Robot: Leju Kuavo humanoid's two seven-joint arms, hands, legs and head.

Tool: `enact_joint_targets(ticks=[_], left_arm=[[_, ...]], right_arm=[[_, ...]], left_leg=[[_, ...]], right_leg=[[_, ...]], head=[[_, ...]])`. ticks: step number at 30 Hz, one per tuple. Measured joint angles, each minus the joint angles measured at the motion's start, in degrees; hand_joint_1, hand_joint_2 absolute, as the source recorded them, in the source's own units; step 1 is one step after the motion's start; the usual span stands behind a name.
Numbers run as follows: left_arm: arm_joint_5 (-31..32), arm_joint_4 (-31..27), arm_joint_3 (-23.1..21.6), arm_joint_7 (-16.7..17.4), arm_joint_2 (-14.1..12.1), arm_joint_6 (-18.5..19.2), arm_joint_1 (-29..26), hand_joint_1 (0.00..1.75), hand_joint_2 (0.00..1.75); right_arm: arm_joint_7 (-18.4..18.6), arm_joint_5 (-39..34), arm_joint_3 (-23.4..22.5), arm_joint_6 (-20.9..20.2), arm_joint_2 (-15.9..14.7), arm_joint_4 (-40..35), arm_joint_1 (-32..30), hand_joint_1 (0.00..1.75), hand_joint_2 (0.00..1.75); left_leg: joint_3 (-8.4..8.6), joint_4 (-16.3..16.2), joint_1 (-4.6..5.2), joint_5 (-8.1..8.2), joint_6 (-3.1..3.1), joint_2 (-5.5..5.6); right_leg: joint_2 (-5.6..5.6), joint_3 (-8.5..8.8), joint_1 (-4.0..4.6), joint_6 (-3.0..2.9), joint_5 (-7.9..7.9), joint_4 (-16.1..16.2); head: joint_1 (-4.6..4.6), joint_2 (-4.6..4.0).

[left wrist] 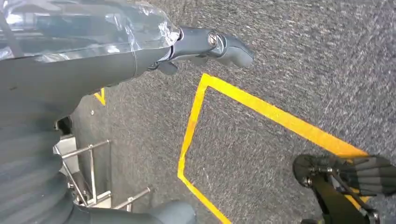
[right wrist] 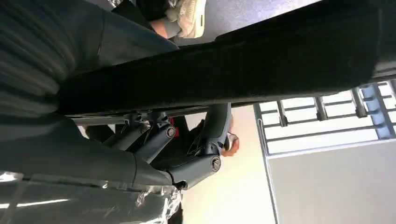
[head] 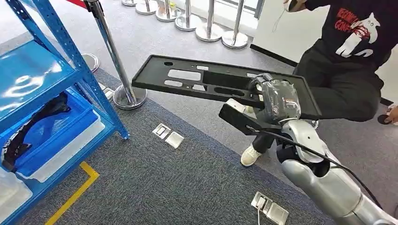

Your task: Take the parts from the cabinet and place them on the table.

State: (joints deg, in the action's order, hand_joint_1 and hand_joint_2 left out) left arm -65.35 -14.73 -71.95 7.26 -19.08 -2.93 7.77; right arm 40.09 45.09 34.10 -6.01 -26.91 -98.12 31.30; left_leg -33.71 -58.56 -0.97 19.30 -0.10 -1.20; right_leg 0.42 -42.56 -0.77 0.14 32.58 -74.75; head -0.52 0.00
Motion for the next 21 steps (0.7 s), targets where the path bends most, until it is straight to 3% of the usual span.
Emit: enact_joint_targets(ticks=[2, 3, 4, 8, 9, 10, 12, 13, 14, 15, 17, 18, 19, 21], left_arm=[[0.0, 0.0, 0.0, 0.0, 0.0, 0.0, 0.1, 0.0, 1.75], [0.0, 0.0, 0.0, 0.0, 0.0, 0.0, 0.1, 0.0, 1.75], [0.0, 0.0, 0.0, -0.1, 0.0, 0.0, 0.1, 0.0, 1.75], [-0.1, 0.0, 0.0, -0.4, 0.0, 0.0, 0.1, 0.0, 1.75], [-0.1, 0.0, 0.0, -0.4, 0.0, 0.0, 0.1, 0.0, 1.75], [-0.1, 0.0, 0.0, -0.5, 0.0, 0.0, 0.1, 0.0, 1.75], [-0.1, 0.0, 0.0, -0.6, 0.0, 0.0, 0.1, 0.0, 1.75], [-0.1, 0.0, 0.0, -0.6, 0.0, 0.0, -0.1, 0.0, 1.75], [-0.1, 0.0, 0.0, -0.6, 0.0, 0.0, -0.2, 0.0, 1.75], [-0.1, 0.0, 0.0, -0.6, 0.0, 0.0, -0.2, 0.0, 1.75], [-0.1, 0.0, 0.0, -0.7, 0.0, 0.0, -0.1, 0.0, 1.75], [-0.1, 0.0, 0.0, -0.7, 0.0, 0.0, -0.1, 0.0, 1.75], [0.0, 0.1, 0.0, -0.8, 0.0, 0.0, -0.1, 0.0, 1.75], [0.2, 0.1, 0.0, -0.9, 0.0, 0.0, -0.1, 0.0, 1.75]], right_arm=[[0.0, 0.0, 0.0, 0.0, 0.0, 0.0, 0.1, 1.75, 1.75], [0.0, 0.0, 0.0, 0.0, 0.0, 0.0, 0.1, 1.75, 1.75], [0.0, -0.2, 0.0, 0.0, 0.0, 0.0, 0.2, 1.75, 1.75], [0.0, -0.7, 0.0, 0.0, 0.0, 0.0, 0.5, 1.75, 1.75], [0.0, -0.8, 0.0, 0.0, 0.0, 0.0, 0.6, 1.75, 1.75], [0.0, -0.7, 0.0, 0.0, 0.0, 0.0, 1.0, 1.75, 1.75], [0.0, -0.8, 0.0, 0.0, 0.1, 0.0, 1.0, 1.75, 1.75], [0.0, -0.8, 0.0, 0.0, 0.1, 0.0, 1.0, 1.75, 1.75], [0.0, -0.8, 0.1, 0.0, 0.1, 0.0, 0.9, 1.75, 1.75], [0.0, -0.8, 0.1, 0.0, 0.1, 0.0, 1.0, 1.75, 1.75], [0.0, -0.8, 0.1, 0.0, 0.1, 0.0, 1.0, 1.75, 1.75], [0.0, -0.8, 0.1, 0.1, 0.2, 0.0, 1.0, 1.75, 1.75], [0.0, -0.7, 0.1, 0.1, 0.2, 0.0, 1.1, 1.75, 1.75], [0.0, -0.5, 0.1, 0.0, 0.2, 0.0, 1.1, 1.75, 1.75]], left_leg=[[0.23, -0.3, -0.16, 0.37, -0.42, -0.48], [0.32, -0.4, -0.1, 0.64, -0.77, -0.67], [0.12, -0.7, 0.31, 0.71, -1.03, -0.83], [0.49, -0.5, 0.19, 0.88, -2.25, -1.61], [0.47, -1.4, -0.06, 1.58, -2.61, -0.88], [-0.5, -3.9, -0.08, 3.5, -2.76, 0.06], [-4.68, -13.3, -0.14, 8.39, -3.05, 0.59], [-6.62, -17.3, -0.12, 9.8, -3.12, 0.65], [-7.63, -19.2, -0.14, 9.78, -3.13, 0.68], [-7.24, -18.1, -0.13, 8.44, -3.02, 0.69], [-3.19, -9.2, -0.14, 3.02, -2.61, 0.98], [-0.9, -3.9, -0.19, 0.42, -2.33, 2.13], [-0.2, -1.7, -0.19, 0.72, -2.03, 3.95], [-0.43, -1.0, -0.02, 0.65, -1.9, 3.38]], right_leg=[[-0.75, 5.11, -0.14, 0.08, -5.36, 10.3], [-2.1, 7.2, -0.03, -0.03, -6.09, 15.0], [-2.81, 7.49, 0.7, -0.48, -5.51, 15.4], [-1.15, 7.35, 0.53, -1.91, -5.86, 15.7], [-1.16, 7.51, 0.26, -2.22, -6.05, 15.9], [-0.88, 7.53, 0.25, -2.56, -6.01, 15.9], [-0.41, 7.52, 0.38, -2.8, -5.99, 15.9], [-0.06, 7.49, 0.44, -2.8, -5.99, 15.9], [0.38, 7.5, 0.47, -2.8, -5.99, 15.9], [0.78, 7.56, 0.47, -2.8, -6.0, 15.9], [1.64, 7.78, 0.46, -2.77, -5.98, 15.8], [1.94, 7.78, 0.43, -2.63, -5.9, 15.7], [2.29, 7.48, 0.77, -2.36, -5.84, 15.5], [2.9, 6.93, 0.44, -1.75, -6.16, 15.5]], head=[[-0.35, 0.0], [-0.7, 0.0], [-0.87, 0.0], [-0.28, 0.0], [-0.31, 0.0], [0.35, 0.0], [1.11, 0.0], [1.24, 0.0], [1.44, 0.0], [1.55, 0.0], [2.01, 0.0], [2.27, 0.0], [2.58, 0.0], [2.1, 0.0]])
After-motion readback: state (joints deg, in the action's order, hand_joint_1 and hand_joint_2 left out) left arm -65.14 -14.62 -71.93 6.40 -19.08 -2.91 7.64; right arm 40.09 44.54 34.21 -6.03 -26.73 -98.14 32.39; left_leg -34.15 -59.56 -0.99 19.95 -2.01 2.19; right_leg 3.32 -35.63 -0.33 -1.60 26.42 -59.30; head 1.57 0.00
